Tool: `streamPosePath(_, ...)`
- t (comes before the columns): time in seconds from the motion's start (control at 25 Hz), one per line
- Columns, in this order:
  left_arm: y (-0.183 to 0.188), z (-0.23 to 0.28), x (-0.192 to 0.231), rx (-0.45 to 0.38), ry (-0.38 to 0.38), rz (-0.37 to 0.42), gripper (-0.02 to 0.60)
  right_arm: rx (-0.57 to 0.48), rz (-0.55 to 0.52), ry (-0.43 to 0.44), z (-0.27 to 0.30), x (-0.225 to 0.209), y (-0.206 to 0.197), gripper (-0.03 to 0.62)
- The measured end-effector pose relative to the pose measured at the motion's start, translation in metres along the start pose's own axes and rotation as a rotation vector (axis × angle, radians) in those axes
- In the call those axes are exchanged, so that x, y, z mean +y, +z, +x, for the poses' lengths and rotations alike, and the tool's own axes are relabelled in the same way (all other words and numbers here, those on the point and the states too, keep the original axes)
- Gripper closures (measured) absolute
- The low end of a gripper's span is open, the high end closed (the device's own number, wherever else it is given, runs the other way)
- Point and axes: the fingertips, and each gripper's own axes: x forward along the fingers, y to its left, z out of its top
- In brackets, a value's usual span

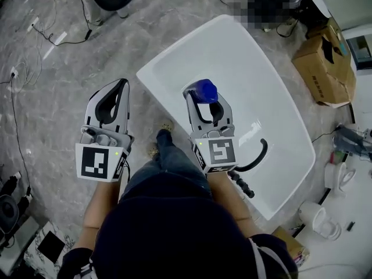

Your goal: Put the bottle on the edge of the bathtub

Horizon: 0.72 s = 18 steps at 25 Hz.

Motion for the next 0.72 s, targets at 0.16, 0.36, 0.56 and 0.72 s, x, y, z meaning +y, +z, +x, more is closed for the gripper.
streamPosePath(0.16, -0.004, 0.042, -0.007, 0.002, -0.062, 0.013, 0.558, 0.000, 0.001, 0.029, 0.020, -0.012, -0.009, 0.425)
streamPosePath(0.36, -0.014, 0.083, -0.022, 0.010, -0.110, 0.014, 0.558, -0.036, -0.024, 0.094, 0.039, -0.023, -0.016, 0.425)
streamPosePath(0.56, -0.037, 0.095, -0.017, 0.022, -0.116, 0.036, 0.558, -0.030, -0.032, 0.150, 0.059, -0.015, -0.034, 0.425)
streamPosePath(0.72, -0.063, 0.090, -0.007, 0.048, -0.125, 0.017, 0.558, -0.036, -0.024, 0.191, 0.075, 0.001, -0.051, 0.425)
